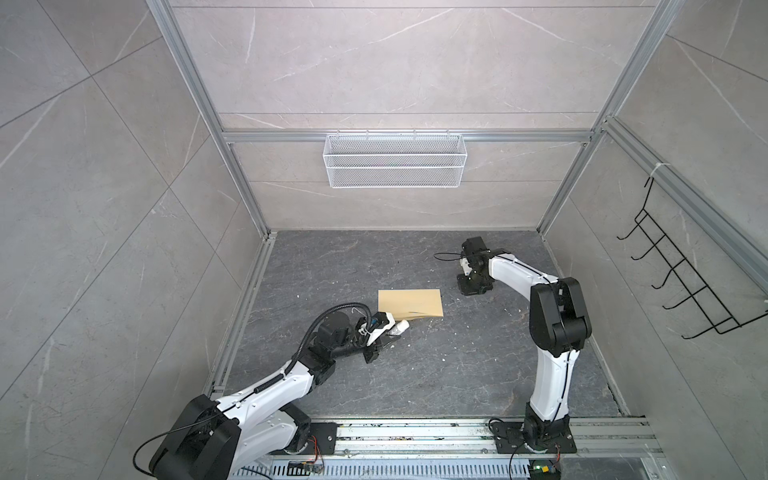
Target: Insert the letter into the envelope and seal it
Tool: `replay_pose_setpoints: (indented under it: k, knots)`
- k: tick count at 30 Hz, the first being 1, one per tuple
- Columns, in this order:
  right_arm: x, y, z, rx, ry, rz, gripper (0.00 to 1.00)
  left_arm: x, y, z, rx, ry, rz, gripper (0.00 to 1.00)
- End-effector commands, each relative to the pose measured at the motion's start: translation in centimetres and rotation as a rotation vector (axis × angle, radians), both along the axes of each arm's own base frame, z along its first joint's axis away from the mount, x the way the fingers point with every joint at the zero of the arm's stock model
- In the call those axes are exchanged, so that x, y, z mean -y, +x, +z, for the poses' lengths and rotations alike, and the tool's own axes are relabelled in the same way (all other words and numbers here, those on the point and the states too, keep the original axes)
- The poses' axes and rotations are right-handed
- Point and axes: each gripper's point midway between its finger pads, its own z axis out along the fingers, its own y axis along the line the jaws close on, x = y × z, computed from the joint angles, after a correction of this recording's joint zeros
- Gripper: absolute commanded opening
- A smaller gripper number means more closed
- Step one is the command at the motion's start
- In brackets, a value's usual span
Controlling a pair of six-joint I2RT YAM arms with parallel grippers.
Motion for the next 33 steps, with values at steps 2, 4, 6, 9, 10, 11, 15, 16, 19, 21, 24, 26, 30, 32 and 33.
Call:
replay_pose_setpoints:
  k: [2, 4, 6, 9, 10, 11, 15, 16, 19, 21, 24, 26, 30, 32, 33]
  knots:
    - [0.0, -0.7, -1.7, -0.044, 0.02, -0.014, 0.27, 0.1, -0.1, 0.9, 0.007, -0.029, -0.005, 0.0]
    - [0.1, -0.9, -2.0, -0.054, 0.021, -0.017, 0.3, 0.0, -0.1, 0.8, 0.005, -0.029, -0.003, 0.0]
    - [0.1, -1.0, -2.1, -0.058, 0.024, -0.016, 0.34, 0.0, -0.1, 0.9, 0.008, -0.03, -0.004, 0.0]
    - [0.1, -1.1, -2.3, -0.065, 0.03, -0.017, 0.41, 0.0, -0.1, 0.9, 0.008, -0.03, -0.002, 0.0]
    - [0.2, -1.2, -2.4, -0.071, 0.029, -0.017, 0.43, 0.0, -0.1, 0.9, 0.007, -0.03, -0.001, 0.0]
    - [0.2, -1.3, -2.5, -0.074, 0.03, -0.018, 0.45, 0.0, -0.1, 0.9, 0.006, -0.031, 0.003, 0.0]
    - [0.4, -1.3, -1.7, -0.058, 0.034, -0.023, 0.53, -0.2, 0.4, 1.1, 0.002, -0.042, 0.038, 0.0]
    - [0.3, -1.3, -1.0, -0.043, 0.041, -0.024, 0.55, -0.2, 0.6, 1.2, 0.001, -0.047, 0.049, 0.0]
    - [0.0, -1.4, 2.4, 0.04, 0.09, -0.027, 0.61, -0.4, 1.3, 1.9, 0.0, -0.075, 0.095, 0.0]
    - [-0.5, -1.7, 5.5, 0.108, 0.139, -0.02, 0.63, -0.5, 1.7, 2.6, 0.007, -0.108, 0.121, 0.0]
    - [-3.1, -3.1, 11.3, 0.235, 0.331, 0.036, 0.71, -0.6, 2.2, 3.7, 0.024, -0.165, 0.154, 0.0]
    - [-4.9, -4.5, 14.9, 0.302, 0.478, 0.076, 0.75, -0.6, 2.6, 4.5, 0.036, -0.2, 0.17, 0.0]
    - [-9.2, -8.5, 21.9, 0.411, 0.812, 0.193, 0.84, -0.4, 3.0, 6.0, 0.052, -0.254, 0.181, 0.0]
    - [-11.3, -10.8, 24.0, 0.439, 0.897, 0.257, 0.88, -0.3, 3.3, 6.7, 0.057, -0.283, 0.186, 0.0]
    - [-12.2, -11.8, 24.3, 0.446, 0.902, 0.282, 0.89, -0.2, 3.4, 7.1, 0.057, -0.298, 0.189, 0.0]
